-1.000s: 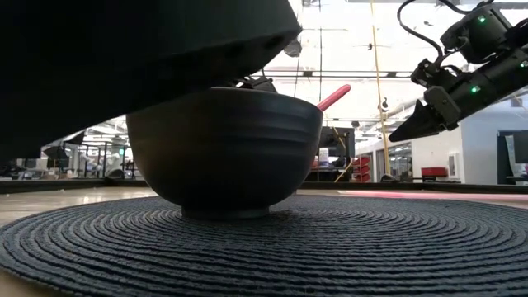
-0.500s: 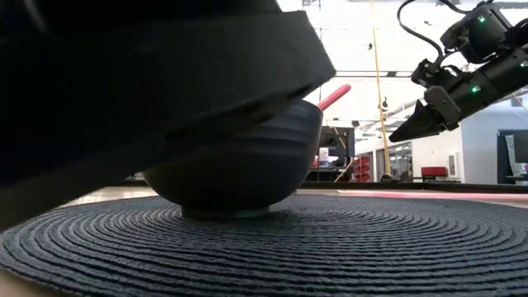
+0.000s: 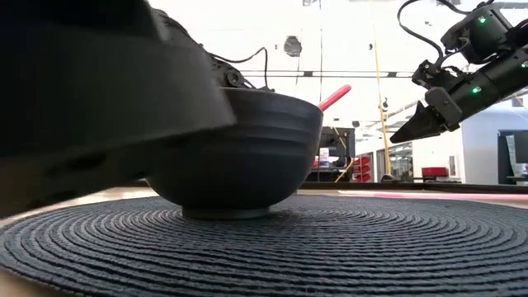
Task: Pick & Place Utensil
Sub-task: Put the violet spoon into the black bowl
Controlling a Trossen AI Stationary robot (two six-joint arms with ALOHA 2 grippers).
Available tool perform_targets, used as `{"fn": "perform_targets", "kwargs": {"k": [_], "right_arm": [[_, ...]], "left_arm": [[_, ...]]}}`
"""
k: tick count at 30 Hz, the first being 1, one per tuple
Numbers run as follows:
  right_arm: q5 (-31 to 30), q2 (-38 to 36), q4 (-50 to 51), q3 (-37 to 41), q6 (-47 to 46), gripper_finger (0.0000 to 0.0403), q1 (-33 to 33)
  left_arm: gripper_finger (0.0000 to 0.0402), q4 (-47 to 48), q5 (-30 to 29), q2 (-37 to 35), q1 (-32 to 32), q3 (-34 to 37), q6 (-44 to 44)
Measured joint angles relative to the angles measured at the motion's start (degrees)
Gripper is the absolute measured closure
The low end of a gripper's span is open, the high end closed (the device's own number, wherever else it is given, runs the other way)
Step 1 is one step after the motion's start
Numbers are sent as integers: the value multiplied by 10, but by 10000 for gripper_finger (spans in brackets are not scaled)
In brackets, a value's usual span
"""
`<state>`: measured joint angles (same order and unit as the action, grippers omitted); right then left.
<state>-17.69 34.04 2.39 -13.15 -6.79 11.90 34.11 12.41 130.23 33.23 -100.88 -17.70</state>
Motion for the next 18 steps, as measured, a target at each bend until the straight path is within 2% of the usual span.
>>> {"fn": "perform_targets", "kwargs": {"k": [7,18], "right_arm": [[0,0,0,0,1,259,0],[0,0,22,0,4,259,0]], "left_arm": [[240,0,3,0,0,0,-5],[243,47,10,0,0,0,31]]}}
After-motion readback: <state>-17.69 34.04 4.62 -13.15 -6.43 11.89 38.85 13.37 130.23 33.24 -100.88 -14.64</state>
